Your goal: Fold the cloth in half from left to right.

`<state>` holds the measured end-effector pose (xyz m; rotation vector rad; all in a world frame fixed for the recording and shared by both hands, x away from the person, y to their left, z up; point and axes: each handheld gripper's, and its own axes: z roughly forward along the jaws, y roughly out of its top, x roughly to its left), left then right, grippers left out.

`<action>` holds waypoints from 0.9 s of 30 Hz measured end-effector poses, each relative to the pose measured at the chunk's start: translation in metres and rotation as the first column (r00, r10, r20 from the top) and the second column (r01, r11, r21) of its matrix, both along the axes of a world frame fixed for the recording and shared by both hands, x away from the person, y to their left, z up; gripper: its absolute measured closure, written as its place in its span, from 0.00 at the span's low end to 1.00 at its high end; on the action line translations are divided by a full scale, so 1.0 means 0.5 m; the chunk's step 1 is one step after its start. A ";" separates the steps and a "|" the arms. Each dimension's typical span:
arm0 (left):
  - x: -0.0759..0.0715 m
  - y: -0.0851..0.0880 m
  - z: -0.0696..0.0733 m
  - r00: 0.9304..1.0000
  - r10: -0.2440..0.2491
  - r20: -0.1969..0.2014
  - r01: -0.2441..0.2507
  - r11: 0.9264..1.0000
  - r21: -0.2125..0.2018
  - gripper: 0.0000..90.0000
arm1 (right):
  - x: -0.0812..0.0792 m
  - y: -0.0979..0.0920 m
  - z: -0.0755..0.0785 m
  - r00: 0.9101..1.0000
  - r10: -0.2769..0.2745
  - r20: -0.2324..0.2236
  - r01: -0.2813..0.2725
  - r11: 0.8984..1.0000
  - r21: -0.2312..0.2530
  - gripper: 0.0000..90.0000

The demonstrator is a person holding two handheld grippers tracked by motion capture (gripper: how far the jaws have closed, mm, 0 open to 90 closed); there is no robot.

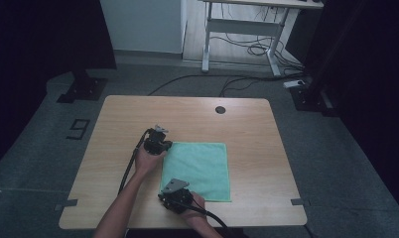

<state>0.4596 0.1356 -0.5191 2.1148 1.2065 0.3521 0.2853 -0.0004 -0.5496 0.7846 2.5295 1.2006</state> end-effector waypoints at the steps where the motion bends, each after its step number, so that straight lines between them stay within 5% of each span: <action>1: 0.000 0.000 0.002 1.000 0.002 -0.003 -0.002 1.000 -0.009 0.96 | -0.001 0.000 0.000 1.000 -0.004 0.006 0.004 1.000 -0.008 0.92; 5: -0.003 0.002 0.011 1.000 0.003 0.008 -0.003 1.000 -0.025 0.96 | -0.004 -0.002 0.003 1.000 -0.017 0.013 0.017 1.000 -0.007 0.95; 15: -0.012 0.006 0.047 0.999 0.001 0.043 0.002 0.998 -0.058 0.96 | -0.004 -0.030 0.032 0.999 -0.032 -0.013 0.034 0.991 0.130 0.95; 21: -0.018 0.006 0.061 0.999 0.003 0.043 0.002 0.994 -0.109 0.96 | -0.009 -0.041 0.045 0.999 -0.046 0.002 0.045 0.987 0.152 0.96; 27: -0.023 0.003 0.079 0.998 0.000 0.056 0.006 0.995 -0.100 0.96 | -0.010 -0.055 0.054 0.998 -0.063 0.016 0.059 0.981 0.182 0.96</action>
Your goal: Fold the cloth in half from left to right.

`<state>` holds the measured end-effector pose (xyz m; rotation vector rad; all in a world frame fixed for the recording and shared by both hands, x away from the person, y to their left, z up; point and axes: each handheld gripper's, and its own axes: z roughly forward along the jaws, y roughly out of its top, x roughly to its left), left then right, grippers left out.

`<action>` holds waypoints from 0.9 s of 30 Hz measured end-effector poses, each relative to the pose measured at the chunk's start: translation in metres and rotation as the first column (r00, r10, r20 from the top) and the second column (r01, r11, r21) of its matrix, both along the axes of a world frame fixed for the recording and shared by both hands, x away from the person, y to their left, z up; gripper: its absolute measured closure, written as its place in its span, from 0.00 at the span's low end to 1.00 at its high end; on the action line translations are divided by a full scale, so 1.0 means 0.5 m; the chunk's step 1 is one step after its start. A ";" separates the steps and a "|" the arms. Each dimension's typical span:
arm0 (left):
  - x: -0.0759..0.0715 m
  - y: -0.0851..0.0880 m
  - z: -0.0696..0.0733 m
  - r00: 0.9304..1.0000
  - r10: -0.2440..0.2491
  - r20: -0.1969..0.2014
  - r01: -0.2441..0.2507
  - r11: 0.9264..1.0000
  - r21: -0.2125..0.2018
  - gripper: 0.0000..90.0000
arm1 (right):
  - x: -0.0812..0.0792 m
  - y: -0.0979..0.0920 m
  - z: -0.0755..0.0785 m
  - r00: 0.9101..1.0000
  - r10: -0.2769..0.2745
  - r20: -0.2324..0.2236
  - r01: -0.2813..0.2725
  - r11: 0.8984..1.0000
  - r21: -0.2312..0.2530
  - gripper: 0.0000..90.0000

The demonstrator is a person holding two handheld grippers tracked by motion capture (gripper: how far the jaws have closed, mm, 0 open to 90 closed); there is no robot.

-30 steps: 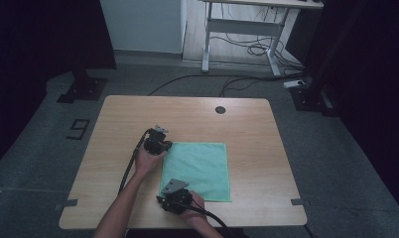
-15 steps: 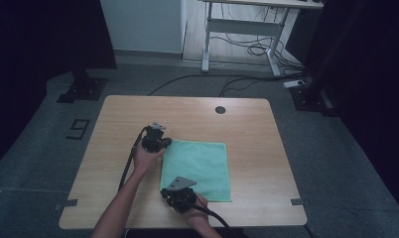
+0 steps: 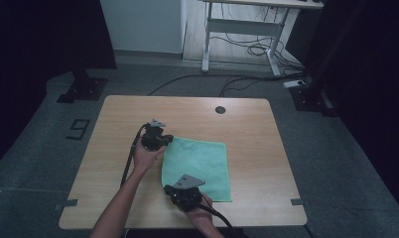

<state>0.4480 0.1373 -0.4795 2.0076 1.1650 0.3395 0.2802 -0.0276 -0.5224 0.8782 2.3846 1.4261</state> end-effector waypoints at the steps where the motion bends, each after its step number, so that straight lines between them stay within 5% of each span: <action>1: -0.001 -0.002 0.006 1.000 -0.006 0.004 0.006 1.000 0.004 0.96 | 0.001 -0.001 0.001 1.000 -0.002 0.000 0.002 1.000 0.002 0.96; 12: -0.004 -0.007 0.030 1.000 -0.026 0.012 0.026 1.000 -0.001 0.96 | -0.001 0.000 0.021 1.000 0.001 0.026 -0.001 1.000 0.021 0.96; 21: -0.009 0.022 0.058 1.000 0.002 0.030 -0.001 1.000 -0.011 0.97 | -0.001 0.009 0.038 0.999 0.007 0.047 -0.009 0.999 0.049 0.95; 27: -0.009 0.022 0.051 1.000 0.000 0.018 0.001 1.000 -0.002 0.97 | -0.004 0.014 0.043 0.998 0.015 0.053 -0.017 0.999 0.042 0.95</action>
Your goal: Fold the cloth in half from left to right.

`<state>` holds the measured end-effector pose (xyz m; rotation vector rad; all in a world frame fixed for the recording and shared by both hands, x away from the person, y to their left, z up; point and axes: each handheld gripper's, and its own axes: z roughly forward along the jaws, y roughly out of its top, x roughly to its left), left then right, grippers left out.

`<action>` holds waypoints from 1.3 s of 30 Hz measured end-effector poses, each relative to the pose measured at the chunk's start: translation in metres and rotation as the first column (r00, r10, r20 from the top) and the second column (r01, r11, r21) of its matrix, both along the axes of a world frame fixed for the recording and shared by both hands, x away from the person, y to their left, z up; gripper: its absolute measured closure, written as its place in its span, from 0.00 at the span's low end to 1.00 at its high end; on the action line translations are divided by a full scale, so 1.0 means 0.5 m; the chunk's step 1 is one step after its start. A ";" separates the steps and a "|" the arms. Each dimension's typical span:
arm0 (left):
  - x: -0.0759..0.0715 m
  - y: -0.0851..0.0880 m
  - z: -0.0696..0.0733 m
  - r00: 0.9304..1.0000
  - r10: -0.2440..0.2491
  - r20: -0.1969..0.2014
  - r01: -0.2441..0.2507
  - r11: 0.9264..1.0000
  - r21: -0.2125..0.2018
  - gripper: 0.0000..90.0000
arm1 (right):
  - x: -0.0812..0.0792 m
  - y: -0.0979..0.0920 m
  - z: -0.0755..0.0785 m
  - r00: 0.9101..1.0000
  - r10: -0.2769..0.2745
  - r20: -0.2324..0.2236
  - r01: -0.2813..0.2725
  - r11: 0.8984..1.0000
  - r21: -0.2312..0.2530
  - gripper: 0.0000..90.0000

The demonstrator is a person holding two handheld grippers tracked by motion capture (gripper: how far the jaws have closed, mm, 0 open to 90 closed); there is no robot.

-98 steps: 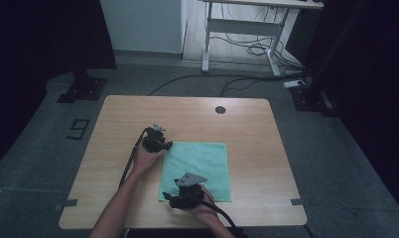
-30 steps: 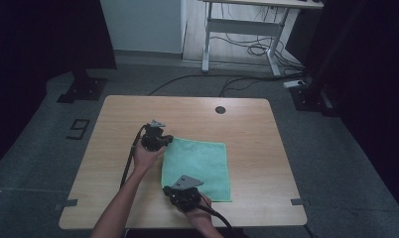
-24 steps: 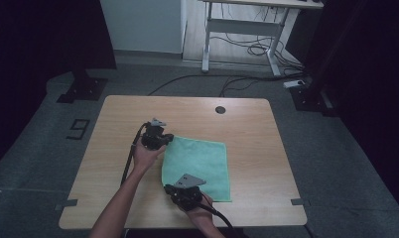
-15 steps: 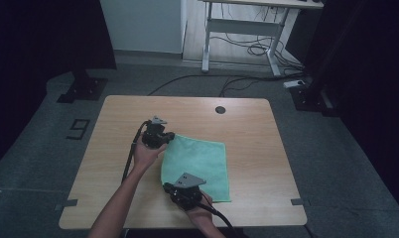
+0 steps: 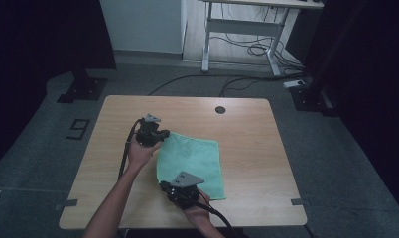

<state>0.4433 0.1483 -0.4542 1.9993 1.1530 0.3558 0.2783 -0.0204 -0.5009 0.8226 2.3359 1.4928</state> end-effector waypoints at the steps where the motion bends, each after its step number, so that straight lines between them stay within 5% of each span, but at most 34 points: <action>1: 0.001 -0.002 -0.004 1.000 0.000 -0.006 0.000 1.000 0.001 0.97 | 0.001 0.000 -0.002 1.000 0.000 -0.004 0.000 1.000 0.001 0.95; 9: 0.005 0.010 0.005 1.000 0.023 0.001 -0.023 1.000 -0.001 0.97 | 0.008 0.024 -0.006 1.000 0.014 -0.027 -0.013 1.000 0.026 0.95; 14: -0.004 0.029 0.028 0.999 0.030 0.028 -0.030 1.000 -0.004 0.97 | -0.001 0.038 0.010 0.999 0.045 0.011 -0.045 0.998 0.038 0.95; 26: -0.005 0.032 0.008 0.998 0.055 0.013 -0.055 0.998 -0.002 0.97 | 0.002 0.023 0.004 0.999 0.033 -0.004 -0.033 0.999 0.041 0.95; 34: -0.015 0.072 0.045 0.996 0.084 0.038 -0.084 0.996 0.012 0.97 | -0.006 0.047 0.032 0.997 0.065 0.035 -0.068 0.995 0.073 0.95; 39: -0.015 0.061 0.046 0.996 0.074 0.038 -0.075 0.997 0.016 0.97 | -0.015 0.052 0.046 0.995 0.072 0.068 -0.079 0.992 0.100 0.95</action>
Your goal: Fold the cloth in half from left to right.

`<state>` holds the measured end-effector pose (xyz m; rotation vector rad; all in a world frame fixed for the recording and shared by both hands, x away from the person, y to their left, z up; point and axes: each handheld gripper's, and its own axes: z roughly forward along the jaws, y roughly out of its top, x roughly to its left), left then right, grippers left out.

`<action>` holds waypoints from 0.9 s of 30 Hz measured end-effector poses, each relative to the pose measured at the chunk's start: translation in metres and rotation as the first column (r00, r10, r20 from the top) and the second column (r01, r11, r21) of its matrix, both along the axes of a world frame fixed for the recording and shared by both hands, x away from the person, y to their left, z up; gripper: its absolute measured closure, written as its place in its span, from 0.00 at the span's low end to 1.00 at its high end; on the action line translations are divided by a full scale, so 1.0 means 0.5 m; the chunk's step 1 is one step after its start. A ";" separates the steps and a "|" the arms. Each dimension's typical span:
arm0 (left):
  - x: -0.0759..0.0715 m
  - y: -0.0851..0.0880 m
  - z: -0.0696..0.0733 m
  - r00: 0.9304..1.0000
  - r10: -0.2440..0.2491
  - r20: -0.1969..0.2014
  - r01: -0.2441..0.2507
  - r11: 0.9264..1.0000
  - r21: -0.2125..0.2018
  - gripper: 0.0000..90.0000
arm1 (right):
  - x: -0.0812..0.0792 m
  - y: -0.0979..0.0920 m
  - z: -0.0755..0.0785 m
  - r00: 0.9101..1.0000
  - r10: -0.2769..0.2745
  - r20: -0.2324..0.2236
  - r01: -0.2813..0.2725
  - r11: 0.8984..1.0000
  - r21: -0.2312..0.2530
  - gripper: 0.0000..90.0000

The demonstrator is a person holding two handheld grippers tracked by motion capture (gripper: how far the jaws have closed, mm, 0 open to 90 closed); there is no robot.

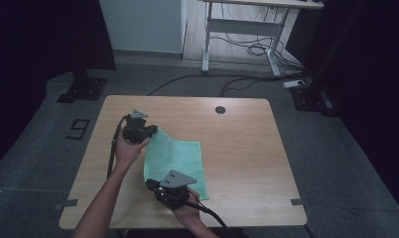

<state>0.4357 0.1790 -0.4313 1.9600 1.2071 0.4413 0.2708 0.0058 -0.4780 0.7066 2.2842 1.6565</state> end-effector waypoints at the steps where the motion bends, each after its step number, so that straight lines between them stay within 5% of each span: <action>1: 0.003 -0.007 -0.005 1.000 -0.002 -0.005 0.002 1.000 0.004 0.96 | -0.001 -0.001 -0.002 1.000 -0.005 0.006 0.005 1.000 -0.003 0.95; 13: 0.028 -0.064 -0.048 0.999 -0.003 -0.047 0.004 1.000 0.023 0.96 | 0.002 -0.038 -0.035 0.999 -0.028 -0.030 0.027 0.999 -0.033 0.95; 27: 0.034 -0.097 -0.055 0.999 -0.019 -0.045 0.021 0.999 0.035 0.96 | -0.001 -0.076 -0.050 0.997 -0.068 -0.032 0.066 0.997 -0.046 0.95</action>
